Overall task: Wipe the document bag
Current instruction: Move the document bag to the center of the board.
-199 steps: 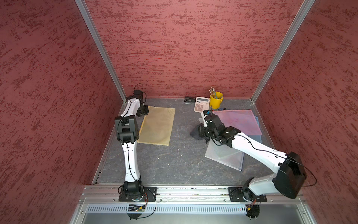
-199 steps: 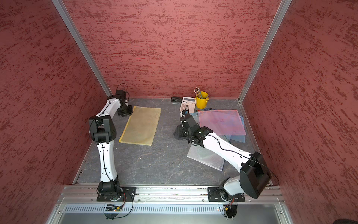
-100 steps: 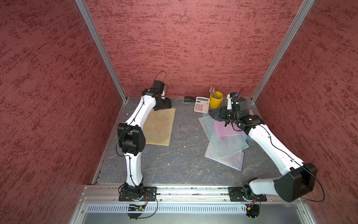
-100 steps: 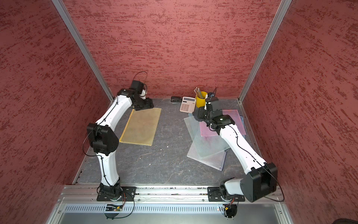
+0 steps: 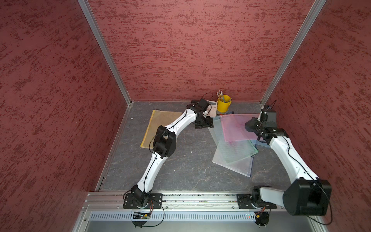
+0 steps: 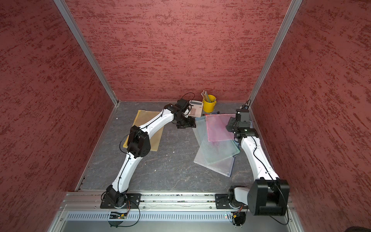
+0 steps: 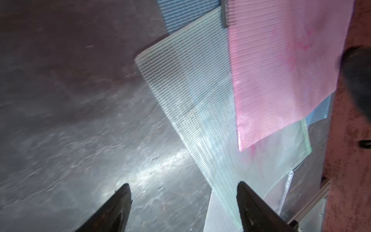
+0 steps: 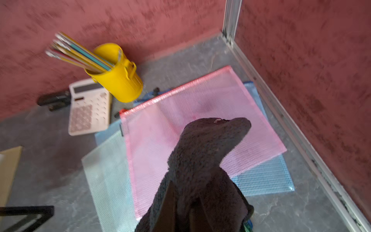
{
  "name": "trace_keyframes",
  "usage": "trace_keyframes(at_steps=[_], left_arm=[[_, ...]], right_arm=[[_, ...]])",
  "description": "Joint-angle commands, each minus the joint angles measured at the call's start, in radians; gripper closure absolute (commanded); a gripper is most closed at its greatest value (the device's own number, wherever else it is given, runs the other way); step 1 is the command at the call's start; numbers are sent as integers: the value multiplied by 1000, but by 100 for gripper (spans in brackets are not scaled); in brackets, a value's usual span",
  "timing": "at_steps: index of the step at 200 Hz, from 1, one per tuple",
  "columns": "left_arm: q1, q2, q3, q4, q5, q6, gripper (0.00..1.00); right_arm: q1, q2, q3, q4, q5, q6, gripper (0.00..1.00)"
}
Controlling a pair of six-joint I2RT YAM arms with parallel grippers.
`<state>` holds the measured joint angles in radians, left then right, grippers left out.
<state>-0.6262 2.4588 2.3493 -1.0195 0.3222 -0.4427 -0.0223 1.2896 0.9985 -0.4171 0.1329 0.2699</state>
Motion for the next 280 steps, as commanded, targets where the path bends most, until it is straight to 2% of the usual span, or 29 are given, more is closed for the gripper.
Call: trace_keyframes(at_steps=[1, 47, 64, 125, 148, 157, 177, 195, 224, 256, 280], left_arm=[[-18, 60, 68, 69, 81, -97, 16], [-46, 133, 87, 171, 135, -181, 15], [-48, 153, 88, 190, 145, -200, 15], [-70, 196, 91, 171, 151, -186, 15], [-71, 168, 35, 176, 134, -173, 15], [-68, 153, 1, 187, 120, -173, 15], [-51, 121, -51, 178, 101, -172, 15], [-47, 62, -96, 182, 68, -137, 15], [-50, 13, -71, 145, 25, -94, 15], [-63, 29, -29, 134, 44, -99, 15], [-83, 72, 5, 139, 70, -116, 15]], right_arm=[[-1, 54, -57, 170, -27, 29, 100], [0, 158, -112, 209, -63, 40, 100], [9, 197, -133, 192, -121, 63, 100], [181, 168, -317, 177, -217, 189, 100], [252, 169, -353, 176, -267, 241, 100], [261, 128, -353, 169, -283, 251, 100], [260, 64, -279, 88, -241, 221, 100], [255, 46, -148, -10, -216, 163, 100], [203, 67, 67, -136, -133, 46, 100], [66, 107, 177, -144, -87, -36, 100], [13, 158, 157, -51, -45, -60, 100]])
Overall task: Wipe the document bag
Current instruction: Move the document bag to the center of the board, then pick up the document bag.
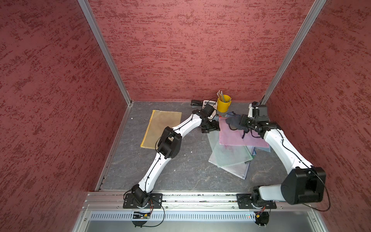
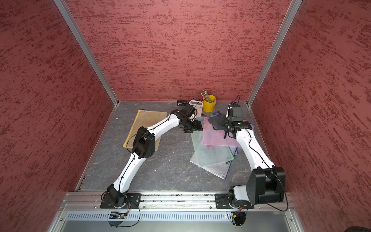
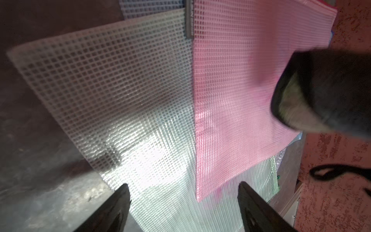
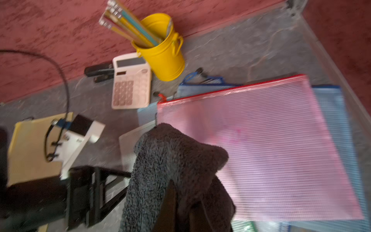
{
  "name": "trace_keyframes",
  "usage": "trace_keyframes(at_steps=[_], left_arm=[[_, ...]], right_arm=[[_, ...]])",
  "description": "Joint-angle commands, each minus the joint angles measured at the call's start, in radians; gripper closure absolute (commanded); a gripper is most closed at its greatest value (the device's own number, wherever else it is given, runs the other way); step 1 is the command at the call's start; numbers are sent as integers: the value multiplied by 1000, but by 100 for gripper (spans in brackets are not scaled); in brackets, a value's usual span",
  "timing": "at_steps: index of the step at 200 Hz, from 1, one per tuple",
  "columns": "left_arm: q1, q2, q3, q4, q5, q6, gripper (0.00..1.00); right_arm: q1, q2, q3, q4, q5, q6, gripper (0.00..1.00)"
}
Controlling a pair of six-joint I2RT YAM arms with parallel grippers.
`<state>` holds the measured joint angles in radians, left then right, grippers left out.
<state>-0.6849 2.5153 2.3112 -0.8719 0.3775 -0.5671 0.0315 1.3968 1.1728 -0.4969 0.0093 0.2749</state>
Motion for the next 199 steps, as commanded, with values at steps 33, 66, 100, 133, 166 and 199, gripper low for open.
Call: trace_keyframes(at_steps=[33, 66, 100, 133, 166, 199], left_arm=[[-38, 79, 86, 15, 61, -31, 15], [-50, 145, 143, 12, 67, -50, 15], [-62, 191, 154, 12, 72, -53, 14], [-74, 204, 138, 89, 120, -88, 16], [-80, 210, 120, 210, 185, -150, 18], [-80, 219, 80, 328, 242, -217, 19]], right_arm=[[-61, 205, -70, 178, 35, -62, 100], [-61, 287, -123, 231, -14, -59, 100], [-61, 308, -185, 253, -75, -41, 100], [-60, 331, -249, 275, -131, -23, 100], [-59, 356, -283, 288, -176, -7, 100], [-59, 368, -278, 283, -182, -9, 100]])
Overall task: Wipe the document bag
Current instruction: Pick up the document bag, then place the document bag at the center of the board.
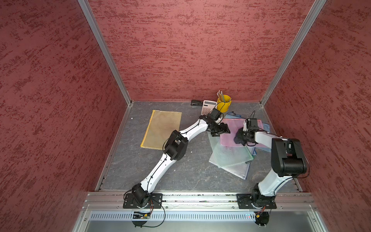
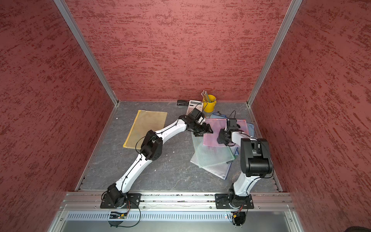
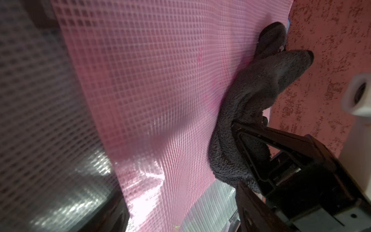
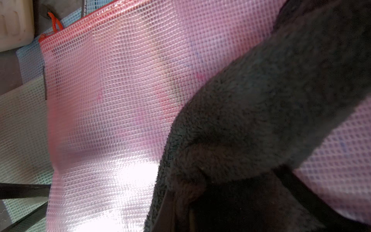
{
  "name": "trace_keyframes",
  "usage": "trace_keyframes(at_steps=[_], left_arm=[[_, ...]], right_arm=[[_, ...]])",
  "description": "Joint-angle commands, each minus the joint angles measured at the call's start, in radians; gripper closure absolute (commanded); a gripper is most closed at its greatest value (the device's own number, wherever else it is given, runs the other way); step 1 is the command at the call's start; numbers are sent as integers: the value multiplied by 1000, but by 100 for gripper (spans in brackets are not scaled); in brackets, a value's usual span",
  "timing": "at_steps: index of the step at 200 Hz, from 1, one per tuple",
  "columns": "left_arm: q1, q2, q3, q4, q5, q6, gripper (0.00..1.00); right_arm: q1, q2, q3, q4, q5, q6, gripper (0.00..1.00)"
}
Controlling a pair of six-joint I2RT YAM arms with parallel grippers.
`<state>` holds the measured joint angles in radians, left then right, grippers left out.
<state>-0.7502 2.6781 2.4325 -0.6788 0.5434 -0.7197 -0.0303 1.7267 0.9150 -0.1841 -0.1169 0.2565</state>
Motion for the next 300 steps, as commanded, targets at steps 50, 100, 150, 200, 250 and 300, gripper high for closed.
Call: trace_keyframes(at_steps=[50, 100, 150, 200, 250, 300], left_arm=[[5, 34, -79, 243, 97, -111, 48], [11, 25, -49, 239, 115, -85, 90], [25, -198, -143, 192, 147, 119, 100], [114, -610, -556, 298, 281, 155, 100], [254, -962, -1122, 247, 250, 167, 100], [296, -1032, -1324, 56, 36, 275, 100]], right_arm=[[1, 40, 13, -55, -36, -4, 100], [-11, 19, 80, -99, 4, -12, 100], [-50, -159, 386, -243, 203, -90, 100], [-42, -219, 643, -336, 165, -124, 100], [171, -255, 591, -350, 132, -116, 100], [456, -220, 443, -225, 50, -15, 100]])
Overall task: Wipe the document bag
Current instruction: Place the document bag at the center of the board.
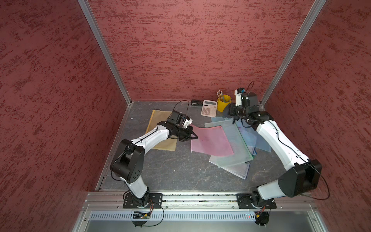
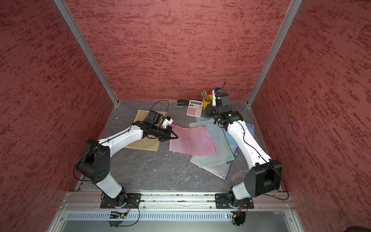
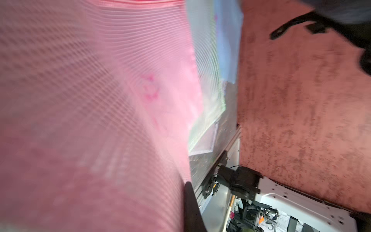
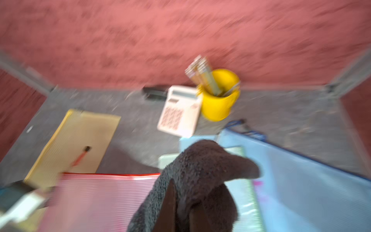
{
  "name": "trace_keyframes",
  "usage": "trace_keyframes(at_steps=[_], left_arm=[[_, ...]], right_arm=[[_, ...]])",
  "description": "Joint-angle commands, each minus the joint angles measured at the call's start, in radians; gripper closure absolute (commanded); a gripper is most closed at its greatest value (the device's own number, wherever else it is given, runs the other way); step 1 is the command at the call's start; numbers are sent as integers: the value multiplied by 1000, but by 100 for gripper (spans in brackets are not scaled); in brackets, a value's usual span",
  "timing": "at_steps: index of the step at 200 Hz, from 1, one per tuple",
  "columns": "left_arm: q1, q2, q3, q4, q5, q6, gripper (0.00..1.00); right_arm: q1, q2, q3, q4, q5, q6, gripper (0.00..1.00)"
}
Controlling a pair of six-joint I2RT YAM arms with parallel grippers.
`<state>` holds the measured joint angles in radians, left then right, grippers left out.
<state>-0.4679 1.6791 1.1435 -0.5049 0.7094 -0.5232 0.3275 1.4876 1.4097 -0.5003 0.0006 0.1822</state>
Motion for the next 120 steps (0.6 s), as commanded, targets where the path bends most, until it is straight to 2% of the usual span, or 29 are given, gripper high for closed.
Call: trace_keyframes(at_steps=[1, 33, 53, 85, 120], left_arm=[[15, -32, -36, -123, -135, 79, 100], [34, 16, -24, -257, -306, 136, 100], [53, 62, -5, -280, -349, 146, 100], [63, 120, -11, -304, -427, 143, 100], [90, 152, -49, -252, -415, 114, 100]], right_arm=[[103, 22, -54, 95, -69, 61, 100], [293, 182, -123, 208, -143, 130, 100], [383, 270, -124, 265, -160, 148, 100], [464, 360, -139, 323, -226, 152, 100], [503, 478, -164, 361, -243, 158, 100]])
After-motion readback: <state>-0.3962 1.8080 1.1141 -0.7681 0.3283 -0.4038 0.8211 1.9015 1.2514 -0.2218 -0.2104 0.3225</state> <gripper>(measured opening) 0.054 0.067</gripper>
